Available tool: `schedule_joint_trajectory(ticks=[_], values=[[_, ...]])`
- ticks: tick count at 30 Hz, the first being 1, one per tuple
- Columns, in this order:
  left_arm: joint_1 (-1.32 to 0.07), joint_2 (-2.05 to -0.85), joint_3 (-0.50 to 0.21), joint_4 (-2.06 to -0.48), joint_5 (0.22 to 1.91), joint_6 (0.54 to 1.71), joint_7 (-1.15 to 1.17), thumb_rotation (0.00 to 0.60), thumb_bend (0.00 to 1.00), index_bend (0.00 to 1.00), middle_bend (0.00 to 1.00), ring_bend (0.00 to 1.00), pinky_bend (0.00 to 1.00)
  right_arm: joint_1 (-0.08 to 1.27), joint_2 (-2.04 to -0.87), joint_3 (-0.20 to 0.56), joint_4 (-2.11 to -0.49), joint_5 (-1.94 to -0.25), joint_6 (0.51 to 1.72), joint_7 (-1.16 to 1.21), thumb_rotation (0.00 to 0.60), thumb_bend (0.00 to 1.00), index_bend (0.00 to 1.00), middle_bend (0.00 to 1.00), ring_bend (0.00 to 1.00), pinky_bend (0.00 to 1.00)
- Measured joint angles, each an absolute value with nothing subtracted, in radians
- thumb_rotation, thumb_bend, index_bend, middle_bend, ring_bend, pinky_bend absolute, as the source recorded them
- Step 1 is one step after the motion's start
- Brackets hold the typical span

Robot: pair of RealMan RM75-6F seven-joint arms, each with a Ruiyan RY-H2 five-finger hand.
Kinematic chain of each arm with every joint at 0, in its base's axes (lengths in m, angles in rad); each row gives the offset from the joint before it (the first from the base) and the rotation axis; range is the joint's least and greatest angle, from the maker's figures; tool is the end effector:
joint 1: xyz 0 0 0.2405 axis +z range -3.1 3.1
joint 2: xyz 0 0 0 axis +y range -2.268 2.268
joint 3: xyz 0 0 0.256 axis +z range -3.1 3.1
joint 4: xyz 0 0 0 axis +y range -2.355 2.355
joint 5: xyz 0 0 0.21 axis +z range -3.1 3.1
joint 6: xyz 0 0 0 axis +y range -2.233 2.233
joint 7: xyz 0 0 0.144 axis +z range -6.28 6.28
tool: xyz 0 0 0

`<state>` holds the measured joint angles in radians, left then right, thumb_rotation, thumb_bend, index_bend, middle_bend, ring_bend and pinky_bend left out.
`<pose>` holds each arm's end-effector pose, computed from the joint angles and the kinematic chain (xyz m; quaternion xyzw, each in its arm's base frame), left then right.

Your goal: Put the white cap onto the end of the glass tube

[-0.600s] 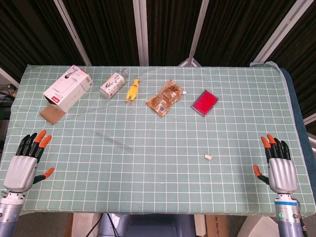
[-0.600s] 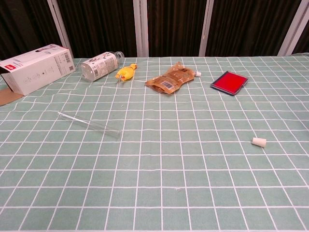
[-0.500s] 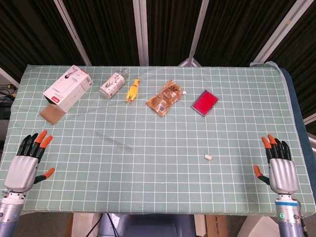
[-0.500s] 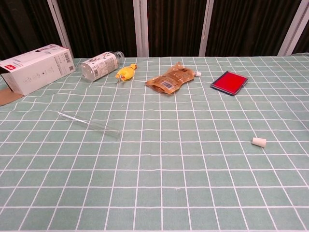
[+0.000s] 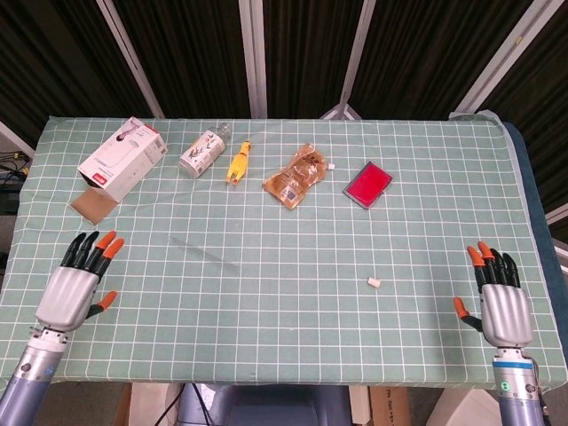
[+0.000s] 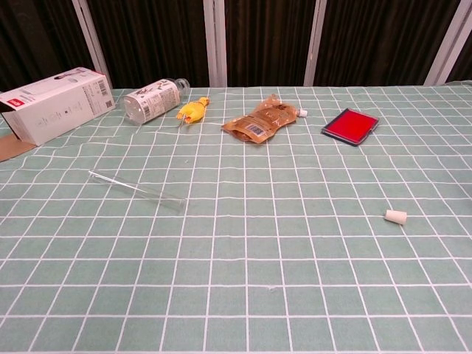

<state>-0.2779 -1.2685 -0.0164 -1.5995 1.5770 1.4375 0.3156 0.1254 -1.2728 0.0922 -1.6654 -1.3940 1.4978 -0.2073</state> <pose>-0.2529 0.2244 0.0981 -0.6976 -0.2654 -0.3846 0.5432 -0.2873 -0.1987 0.1182 0.5659 -0.3929 0.3921 0.6096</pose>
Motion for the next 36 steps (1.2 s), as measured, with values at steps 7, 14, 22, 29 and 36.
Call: schedule_joint_trajectory(ticks=[7,14,22,29,36], values=[[-0.418,-1.287,-0.101,-1.597,1.516,1.249,0.422,0.600,0.36,0.25,0.28,0.00,0.00,0.133,-1.292,0.096,-1.660,-1.392,1.483,-0.226,0.600,0.35,0.00,0.00,0.00,0.00],[-0.549,-1.381,-0.159,-1.499,1.437,1.102,0.562,0.600,0.36,0.31,0.34,0.00,0.00,0.133,-1.296,0.106,-1.657,-1.383,1.480,-0.223,0.600,0.35,0.00,0.00,0.00,0.00],[-0.625,-1.471,-0.161,-1.389,1.376,1.005,0.630,0.600,0.36,0.33,0.36,0.00,0.00,0.132,-1.295,0.111,-1.655,-1.380,1.475,-0.214,0.600,0.35,0.00,0.00,0.00,0.00],[-0.652,-1.528,-0.140,-1.320,1.352,0.967,0.631,0.600,0.37,0.32,0.39,0.01,0.00,0.131,-1.295,0.114,-1.655,-1.378,1.472,-0.206,0.600,0.35,0.00,0.00,0.00,0.00],[-0.666,-1.581,-0.126,-1.244,1.332,0.954,0.620,0.600,0.37,0.33,0.39,0.02,0.00,0.129,-1.295,0.116,-1.654,-1.380,1.474,-0.199,0.600,0.35,0.00,0.00,0.00,0.00]])
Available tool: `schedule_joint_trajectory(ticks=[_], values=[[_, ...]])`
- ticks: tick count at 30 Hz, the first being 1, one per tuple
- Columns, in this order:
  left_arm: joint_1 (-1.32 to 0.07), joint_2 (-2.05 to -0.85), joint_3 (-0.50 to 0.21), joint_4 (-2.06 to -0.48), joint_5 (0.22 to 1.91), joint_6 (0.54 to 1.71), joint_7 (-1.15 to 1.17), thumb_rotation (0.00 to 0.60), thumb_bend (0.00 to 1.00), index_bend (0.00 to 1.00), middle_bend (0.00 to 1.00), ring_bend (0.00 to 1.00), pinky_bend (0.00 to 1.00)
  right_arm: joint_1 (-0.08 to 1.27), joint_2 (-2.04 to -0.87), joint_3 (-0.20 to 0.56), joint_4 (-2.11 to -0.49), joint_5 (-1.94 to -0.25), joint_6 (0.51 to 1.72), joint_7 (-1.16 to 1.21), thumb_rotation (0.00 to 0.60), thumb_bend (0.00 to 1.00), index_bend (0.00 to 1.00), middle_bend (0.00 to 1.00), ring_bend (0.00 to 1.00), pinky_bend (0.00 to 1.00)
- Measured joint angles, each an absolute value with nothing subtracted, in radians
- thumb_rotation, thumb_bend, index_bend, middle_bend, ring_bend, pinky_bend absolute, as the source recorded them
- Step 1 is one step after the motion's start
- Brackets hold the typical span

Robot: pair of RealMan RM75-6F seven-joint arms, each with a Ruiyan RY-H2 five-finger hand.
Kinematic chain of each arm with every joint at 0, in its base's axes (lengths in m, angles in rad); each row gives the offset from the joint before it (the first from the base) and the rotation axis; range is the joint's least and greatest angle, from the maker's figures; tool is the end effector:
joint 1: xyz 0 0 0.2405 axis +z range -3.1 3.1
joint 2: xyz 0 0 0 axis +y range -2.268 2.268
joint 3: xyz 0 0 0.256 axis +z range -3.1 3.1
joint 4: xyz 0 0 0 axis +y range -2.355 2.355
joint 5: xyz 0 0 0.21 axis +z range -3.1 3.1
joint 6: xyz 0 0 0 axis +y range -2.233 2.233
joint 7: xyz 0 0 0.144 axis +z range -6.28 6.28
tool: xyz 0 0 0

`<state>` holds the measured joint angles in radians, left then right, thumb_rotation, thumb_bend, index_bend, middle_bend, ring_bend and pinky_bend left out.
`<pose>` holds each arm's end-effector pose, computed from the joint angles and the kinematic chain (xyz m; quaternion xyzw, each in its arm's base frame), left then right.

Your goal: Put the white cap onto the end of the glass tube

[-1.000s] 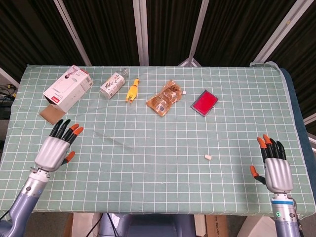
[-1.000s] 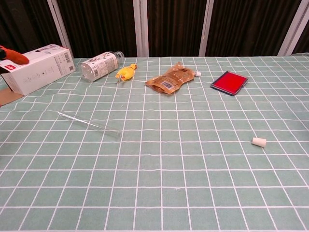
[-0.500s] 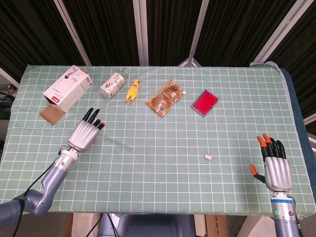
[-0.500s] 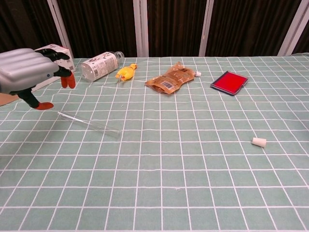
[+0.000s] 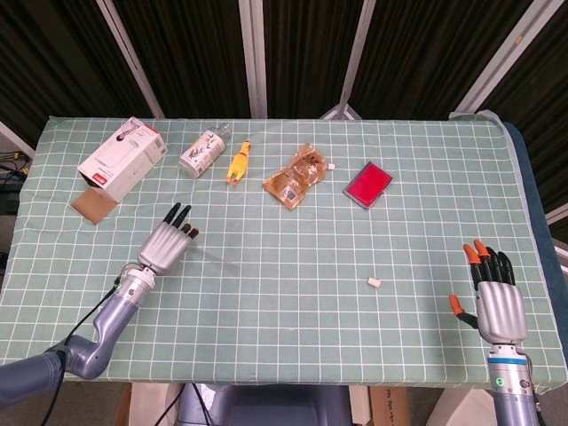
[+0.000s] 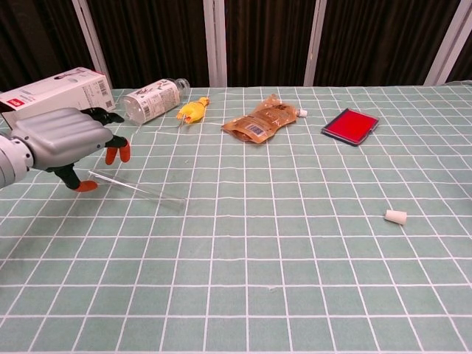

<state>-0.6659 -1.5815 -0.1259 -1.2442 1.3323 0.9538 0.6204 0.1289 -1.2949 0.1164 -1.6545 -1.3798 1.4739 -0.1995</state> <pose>-0.2030 0.3464 -0.0160 -0.8166 -0.1627 -0.2443 0.4970 -0.2870 -0.2045 0.1128 0.5589 -0.4026 0.3968 0.6067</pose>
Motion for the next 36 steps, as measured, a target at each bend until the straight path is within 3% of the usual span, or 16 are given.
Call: schedule_joint_trajectory(ticks=[14,36], values=[[-0.697,-1.680,-0.127,-1.149,1.298,0.937,0.572,0.600,0.40,0.39,0.40,0.02,0.00,0.123,-1.294,0.119,-1.656,-1.381,1.476,-0.190,0.600,0.35,0.00,0.00,0.00,0.00],[-0.709,-1.690,-0.120,-1.134,1.287,0.947,0.524,0.600,0.44,0.44,0.45,0.04,0.00,0.120,-1.296,0.120,-1.655,-1.384,1.476,-0.186,0.600,0.35,0.00,0.00,0.00,0.00]])
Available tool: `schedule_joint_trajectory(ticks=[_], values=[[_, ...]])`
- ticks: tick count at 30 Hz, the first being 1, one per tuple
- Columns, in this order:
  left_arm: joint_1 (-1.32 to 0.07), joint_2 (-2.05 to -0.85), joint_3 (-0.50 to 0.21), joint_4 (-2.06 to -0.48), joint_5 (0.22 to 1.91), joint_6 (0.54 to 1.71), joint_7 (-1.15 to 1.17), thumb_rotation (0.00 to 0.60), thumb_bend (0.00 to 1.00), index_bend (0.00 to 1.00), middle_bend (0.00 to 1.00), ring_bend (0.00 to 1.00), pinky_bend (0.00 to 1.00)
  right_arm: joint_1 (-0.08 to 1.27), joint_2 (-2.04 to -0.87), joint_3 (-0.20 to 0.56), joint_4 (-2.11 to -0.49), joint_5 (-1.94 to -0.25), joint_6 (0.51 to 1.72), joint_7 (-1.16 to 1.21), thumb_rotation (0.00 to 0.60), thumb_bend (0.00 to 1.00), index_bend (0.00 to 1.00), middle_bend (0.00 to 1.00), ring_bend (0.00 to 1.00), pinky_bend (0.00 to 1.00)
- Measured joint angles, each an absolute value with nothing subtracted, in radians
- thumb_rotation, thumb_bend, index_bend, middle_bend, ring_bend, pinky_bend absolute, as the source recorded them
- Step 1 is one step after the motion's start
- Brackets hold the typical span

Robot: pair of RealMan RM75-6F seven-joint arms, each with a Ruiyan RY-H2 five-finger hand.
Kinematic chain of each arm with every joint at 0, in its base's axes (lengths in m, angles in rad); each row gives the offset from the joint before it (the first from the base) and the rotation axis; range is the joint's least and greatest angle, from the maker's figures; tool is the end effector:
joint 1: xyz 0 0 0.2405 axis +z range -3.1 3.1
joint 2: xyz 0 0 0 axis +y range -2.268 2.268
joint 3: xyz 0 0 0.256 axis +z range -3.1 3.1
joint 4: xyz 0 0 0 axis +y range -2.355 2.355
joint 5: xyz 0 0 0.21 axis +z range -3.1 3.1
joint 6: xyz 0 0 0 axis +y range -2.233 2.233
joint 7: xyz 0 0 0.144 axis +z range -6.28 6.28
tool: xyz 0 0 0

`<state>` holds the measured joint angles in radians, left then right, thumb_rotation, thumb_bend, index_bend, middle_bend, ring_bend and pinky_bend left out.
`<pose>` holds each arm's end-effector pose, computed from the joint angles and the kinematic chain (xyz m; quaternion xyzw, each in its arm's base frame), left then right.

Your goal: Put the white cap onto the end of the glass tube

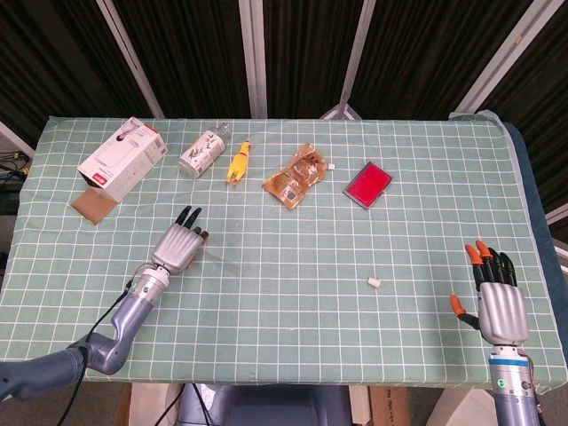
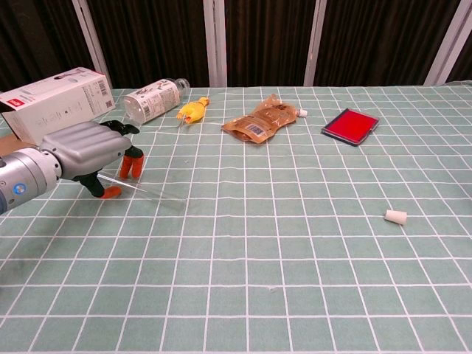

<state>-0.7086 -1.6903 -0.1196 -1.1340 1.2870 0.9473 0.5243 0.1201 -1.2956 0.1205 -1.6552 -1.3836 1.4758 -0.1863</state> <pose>-0.1955 0.3540 -0.0441 -0.8064 -0.2096 -0.2662 0.4847 -0.2877 -0.2028 0.1134 0.5538 -0.4067 0.4011 0.6059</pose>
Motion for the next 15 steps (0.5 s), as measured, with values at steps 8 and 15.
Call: schedule_joint_trajectory(ticks=[8,15], values=[[-0.711,-1.703,-0.112,-1.121,1.287,0.949,0.518,0.600,0.51,0.48,0.49,0.07,0.00,0.119,-1.296,0.122,-1.655,-1.386,1.479,-0.181,0.600,0.35,0.00,0.00,0.00,0.00],[-0.709,-1.709,-0.112,-1.112,1.302,0.973,0.486,0.600,0.59,0.51,0.53,0.09,0.00,0.117,-1.297,0.121,-1.652,-1.391,1.483,-0.180,0.600,0.35,0.00,0.00,0.00,0.00]])
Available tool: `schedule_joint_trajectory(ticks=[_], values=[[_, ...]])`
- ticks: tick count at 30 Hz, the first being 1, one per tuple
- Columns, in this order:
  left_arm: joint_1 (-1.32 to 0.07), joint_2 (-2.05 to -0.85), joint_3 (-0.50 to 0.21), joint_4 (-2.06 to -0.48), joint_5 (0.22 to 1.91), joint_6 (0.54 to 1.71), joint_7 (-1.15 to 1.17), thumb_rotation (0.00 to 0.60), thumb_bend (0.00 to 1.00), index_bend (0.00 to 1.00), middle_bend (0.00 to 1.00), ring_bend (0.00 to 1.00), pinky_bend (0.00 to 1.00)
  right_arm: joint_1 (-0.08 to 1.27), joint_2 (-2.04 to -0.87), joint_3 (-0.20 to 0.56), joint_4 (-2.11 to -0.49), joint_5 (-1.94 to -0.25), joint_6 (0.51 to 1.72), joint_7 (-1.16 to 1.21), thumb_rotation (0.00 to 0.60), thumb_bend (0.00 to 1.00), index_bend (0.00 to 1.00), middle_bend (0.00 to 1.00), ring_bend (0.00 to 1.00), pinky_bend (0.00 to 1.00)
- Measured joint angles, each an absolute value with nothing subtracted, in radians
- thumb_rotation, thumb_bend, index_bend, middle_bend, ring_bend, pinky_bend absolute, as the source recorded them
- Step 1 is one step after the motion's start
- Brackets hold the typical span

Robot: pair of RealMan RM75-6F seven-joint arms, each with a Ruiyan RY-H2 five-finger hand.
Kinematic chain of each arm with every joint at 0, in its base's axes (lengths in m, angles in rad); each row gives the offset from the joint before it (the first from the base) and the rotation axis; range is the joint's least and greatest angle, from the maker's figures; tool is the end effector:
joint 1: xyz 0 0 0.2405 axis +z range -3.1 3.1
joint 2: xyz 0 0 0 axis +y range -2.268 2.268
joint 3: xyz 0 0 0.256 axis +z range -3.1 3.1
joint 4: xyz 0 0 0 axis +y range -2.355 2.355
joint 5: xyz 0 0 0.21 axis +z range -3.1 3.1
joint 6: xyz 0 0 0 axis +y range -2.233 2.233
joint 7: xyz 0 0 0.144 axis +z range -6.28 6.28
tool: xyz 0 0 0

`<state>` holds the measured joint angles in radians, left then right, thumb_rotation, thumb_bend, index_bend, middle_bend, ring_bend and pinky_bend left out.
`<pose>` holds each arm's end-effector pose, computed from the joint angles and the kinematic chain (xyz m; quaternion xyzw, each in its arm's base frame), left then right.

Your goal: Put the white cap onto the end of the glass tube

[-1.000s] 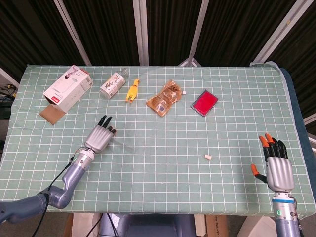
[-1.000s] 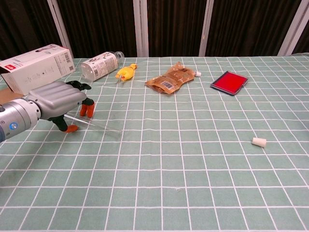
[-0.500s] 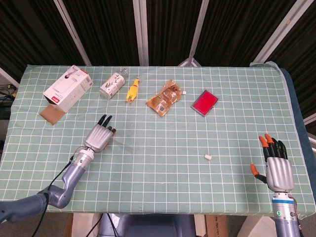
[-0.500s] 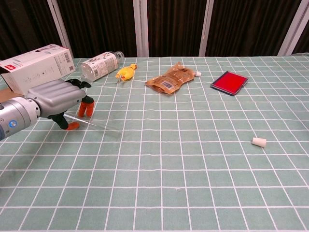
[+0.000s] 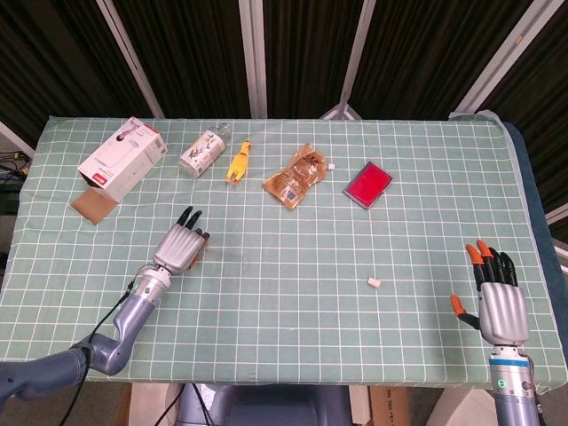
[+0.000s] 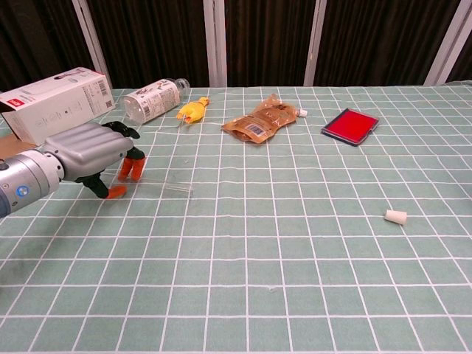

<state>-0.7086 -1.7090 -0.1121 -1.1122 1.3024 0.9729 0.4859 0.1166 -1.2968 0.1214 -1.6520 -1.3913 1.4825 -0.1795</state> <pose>-0.1942 0.3530 -0.0468 -0.8008 -0.2141 -0.2810 0.4836 -0.2876 -0.2021 0.1141 0.5521 -0.4048 0.4050 0.6060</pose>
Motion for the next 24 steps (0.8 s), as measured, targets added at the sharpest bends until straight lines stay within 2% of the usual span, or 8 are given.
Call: schedule_joint_trajectory(ticks=[10,20,22,24], values=[[-0.704,-1.705,-0.118,-1.117,1.355,1.040,0.397,0.600,0.62,0.52,0.53,0.10,0.00,0.115,-1.298,0.120,-1.650,-1.396,1.484,-0.184,0.600,0.35,0.00,0.00,0.00,0.00],[-0.692,-1.684,-0.121,-1.151,1.453,1.164,0.231,0.600,0.62,0.52,0.53,0.10,0.00,0.129,-1.297,0.123,-1.664,-1.398,1.462,-0.185,0.600,0.35,0.00,0.00,0.00,0.00],[-0.689,-1.673,-0.127,-1.173,1.457,1.175,0.221,0.600,0.62,0.52,0.53,0.10,0.00,0.137,-1.295,0.125,-1.672,-1.393,1.446,-0.189,0.600,0.35,0.04,0.00,0.00,0.00],[-0.687,-1.656,-0.135,-1.205,1.458,1.185,0.214,0.600,0.62,0.52,0.53,0.10,0.00,0.151,-1.293,0.129,-1.679,-1.386,1.422,-0.202,0.600,0.35,0.13,0.03,0.00,0.00]])
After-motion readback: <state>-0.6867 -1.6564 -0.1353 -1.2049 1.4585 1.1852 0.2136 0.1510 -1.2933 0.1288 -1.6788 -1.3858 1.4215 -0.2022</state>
